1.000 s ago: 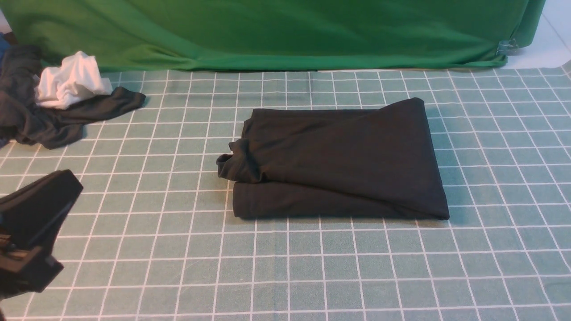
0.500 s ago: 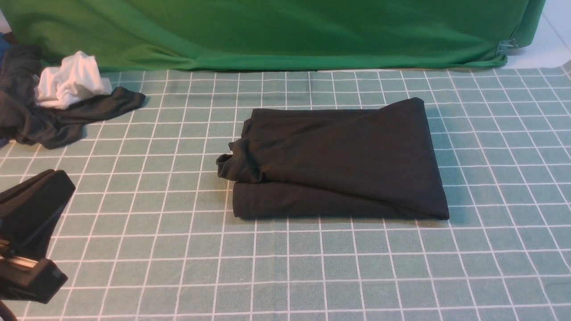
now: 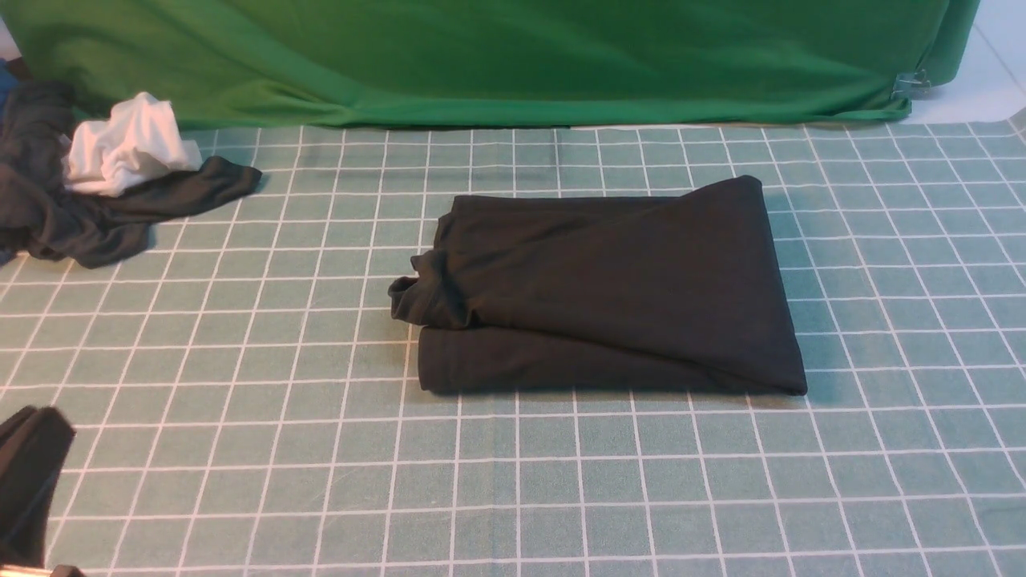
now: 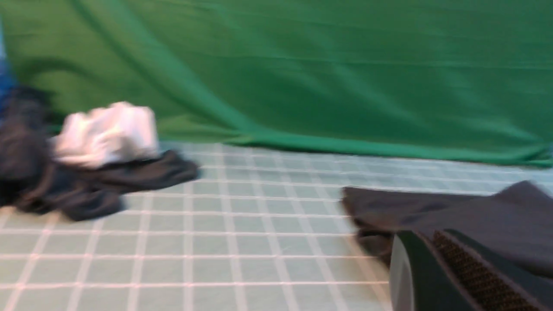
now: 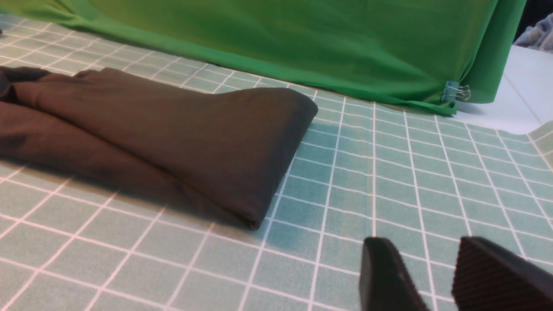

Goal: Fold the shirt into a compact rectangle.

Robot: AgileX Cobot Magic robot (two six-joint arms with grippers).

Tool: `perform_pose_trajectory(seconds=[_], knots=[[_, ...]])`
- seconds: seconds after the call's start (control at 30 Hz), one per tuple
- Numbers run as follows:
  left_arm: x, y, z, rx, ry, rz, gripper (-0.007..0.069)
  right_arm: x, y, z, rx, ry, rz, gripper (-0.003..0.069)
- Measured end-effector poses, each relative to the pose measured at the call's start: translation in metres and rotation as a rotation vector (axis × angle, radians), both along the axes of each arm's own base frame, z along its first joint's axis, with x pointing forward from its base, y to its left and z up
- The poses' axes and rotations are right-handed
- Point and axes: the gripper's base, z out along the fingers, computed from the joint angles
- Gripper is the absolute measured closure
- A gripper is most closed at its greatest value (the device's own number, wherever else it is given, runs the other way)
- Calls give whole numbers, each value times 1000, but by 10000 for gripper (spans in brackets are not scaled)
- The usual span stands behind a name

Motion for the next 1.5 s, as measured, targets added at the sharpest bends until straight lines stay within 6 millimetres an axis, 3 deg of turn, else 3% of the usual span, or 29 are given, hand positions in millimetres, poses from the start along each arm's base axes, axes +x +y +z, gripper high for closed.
perform_pose_trajectory(seconds=[0.17, 0.37, 1.5], knots=[[0, 4, -26, 16, 12, 69, 610, 0, 0, 0, 0, 0, 0, 421], [-1, 3, -34, 22, 78, 43, 610, 0, 0, 0, 0, 0, 0, 421], [-1, 0, -36, 82, 106, -8, 610, 0, 0, 0, 0, 0, 0, 420]])
